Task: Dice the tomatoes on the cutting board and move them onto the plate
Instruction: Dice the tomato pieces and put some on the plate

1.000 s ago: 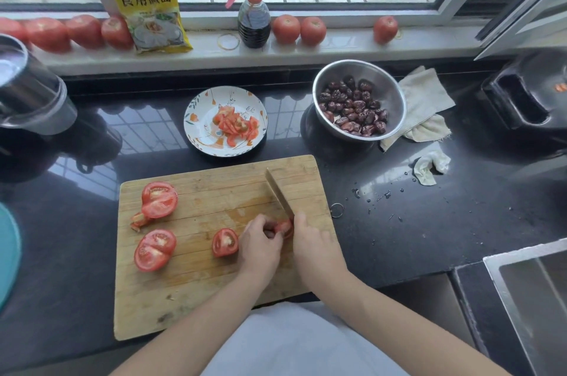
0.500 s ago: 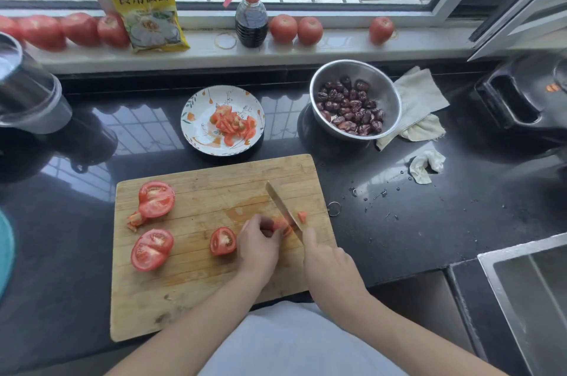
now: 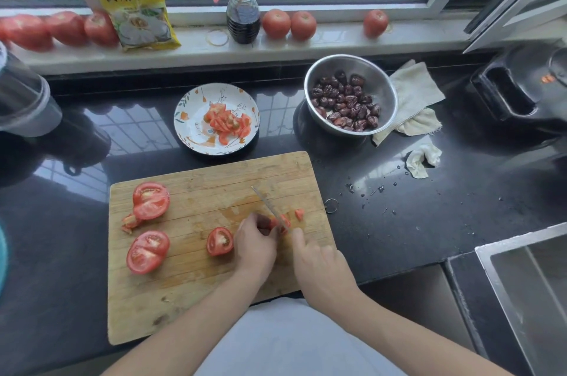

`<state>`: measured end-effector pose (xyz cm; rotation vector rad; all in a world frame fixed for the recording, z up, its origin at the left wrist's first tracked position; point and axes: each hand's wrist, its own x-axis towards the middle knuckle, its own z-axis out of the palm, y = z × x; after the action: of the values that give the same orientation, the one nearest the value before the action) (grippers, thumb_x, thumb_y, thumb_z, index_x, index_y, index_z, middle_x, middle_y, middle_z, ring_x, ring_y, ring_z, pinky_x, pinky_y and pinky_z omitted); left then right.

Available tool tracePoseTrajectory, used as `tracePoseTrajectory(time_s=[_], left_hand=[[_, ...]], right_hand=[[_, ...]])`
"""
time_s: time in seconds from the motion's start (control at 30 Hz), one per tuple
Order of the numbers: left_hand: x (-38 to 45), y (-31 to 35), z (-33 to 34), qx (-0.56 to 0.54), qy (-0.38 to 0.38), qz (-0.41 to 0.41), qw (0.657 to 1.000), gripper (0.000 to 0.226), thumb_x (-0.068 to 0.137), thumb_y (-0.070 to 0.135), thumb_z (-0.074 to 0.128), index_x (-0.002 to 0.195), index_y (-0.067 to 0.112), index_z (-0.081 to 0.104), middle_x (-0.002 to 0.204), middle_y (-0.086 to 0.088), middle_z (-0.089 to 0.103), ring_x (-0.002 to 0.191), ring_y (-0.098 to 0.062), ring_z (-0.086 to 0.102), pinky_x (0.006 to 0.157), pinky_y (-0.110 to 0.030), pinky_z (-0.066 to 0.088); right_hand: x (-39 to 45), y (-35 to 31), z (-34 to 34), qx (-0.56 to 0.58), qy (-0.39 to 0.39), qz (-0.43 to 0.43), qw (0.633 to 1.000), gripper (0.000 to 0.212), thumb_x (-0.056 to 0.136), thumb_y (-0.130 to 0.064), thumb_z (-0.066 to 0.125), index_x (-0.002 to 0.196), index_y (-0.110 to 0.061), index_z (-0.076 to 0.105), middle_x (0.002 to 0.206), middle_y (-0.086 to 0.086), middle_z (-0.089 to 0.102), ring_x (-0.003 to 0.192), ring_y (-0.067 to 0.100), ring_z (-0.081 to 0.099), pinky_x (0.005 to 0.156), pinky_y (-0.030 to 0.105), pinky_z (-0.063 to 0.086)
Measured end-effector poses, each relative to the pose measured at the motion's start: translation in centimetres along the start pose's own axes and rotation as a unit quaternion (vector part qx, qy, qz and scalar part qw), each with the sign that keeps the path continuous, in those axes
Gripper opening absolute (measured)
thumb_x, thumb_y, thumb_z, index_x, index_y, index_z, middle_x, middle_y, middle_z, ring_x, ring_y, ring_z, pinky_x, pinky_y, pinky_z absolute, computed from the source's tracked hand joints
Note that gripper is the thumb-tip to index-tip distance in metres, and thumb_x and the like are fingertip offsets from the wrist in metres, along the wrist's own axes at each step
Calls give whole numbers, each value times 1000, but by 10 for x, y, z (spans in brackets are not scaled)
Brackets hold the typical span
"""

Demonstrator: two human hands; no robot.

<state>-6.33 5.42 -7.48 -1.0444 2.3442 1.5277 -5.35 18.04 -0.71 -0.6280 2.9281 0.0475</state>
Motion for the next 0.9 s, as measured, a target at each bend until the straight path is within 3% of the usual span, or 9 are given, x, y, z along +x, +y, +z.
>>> tracePoseTrajectory(time_s=[0.17, 0.4, 0.5, 0.57, 0.73, 0.83, 0.9], left_hand=[[2, -1, 0, -2, -3, -11, 1000, 17, 89, 26, 80, 86, 22, 63, 92, 1, 70, 88, -21, 66, 79, -41, 55], [1, -1, 0, -12, -5, -1, 1000, 20, 86, 31, 81, 84, 24, 63, 88, 3, 71, 86, -20, 67, 79, -45, 56], [2, 0, 0, -15, -5, 7, 1000, 18, 85, 30, 81, 83, 25, 64, 87, 3, 72, 84, -20, 68, 79, -46, 57], [2, 1, 0, -14, -4, 7, 1000, 18, 85, 29, 80, 82, 25, 63, 87, 2, 72, 84, -21, 68, 79, -46, 57], [2, 1, 0, -10, -5, 9, 1000, 17, 85, 26, 80, 83, 27, 63, 90, 3, 72, 87, -20, 67, 79, -42, 55], [2, -1, 0, -10, -5, 6, 1000, 17, 87, 22, 80, 82, 25, 64, 90, 2, 70, 89, -22, 66, 82, -44, 55], [3, -1, 1, -16, -6, 5, 1000, 15, 87, 22, 79, 82, 25, 65, 90, 3, 70, 90, -21, 66, 83, -45, 55]], right_hand=[[-5, 2, -2, 10, -7, -13, 1000, 39, 61, 2, 56, 85, -19, 35, 45, -2, 46, 32, 21, 49, 31, 26, 34], [-3, -2, 1, -3, -10, -7, 1000, 27, 67, 2, 42, 88, -16, 39, 45, 0, 45, 30, 22, 48, 29, 27, 40], [-3, -3, 2, -21, -5, -10, 1000, 32, 73, 1, 19, 86, -15, 45, 45, 0, 45, 31, 22, 49, 31, 25, 36], [-3, -3, 4, -29, -1, -13, 999, 36, 76, -1, 15, 86, -15, 46, 45, 0, 46, 31, 21, 49, 32, 25, 37], [4, -6, -2, -32, -28, 0, 999, 19, 71, -3, 48, 83, -17, 49, 44, -1, 47, 31, 20, 51, 33, 24, 31], [-6, 2, -8, -9, -62, 7, 998, 30, 66, -2, 60, 82, -20, 43, 45, -3, 50, 34, 20, 55, 35, 26, 25], [-14, 8, -7, -2, -77, 23, 997, 42, 50, -3, 74, 77, -19, 46, 37, -3, 43, 26, 19, 47, 34, 24, 17]])
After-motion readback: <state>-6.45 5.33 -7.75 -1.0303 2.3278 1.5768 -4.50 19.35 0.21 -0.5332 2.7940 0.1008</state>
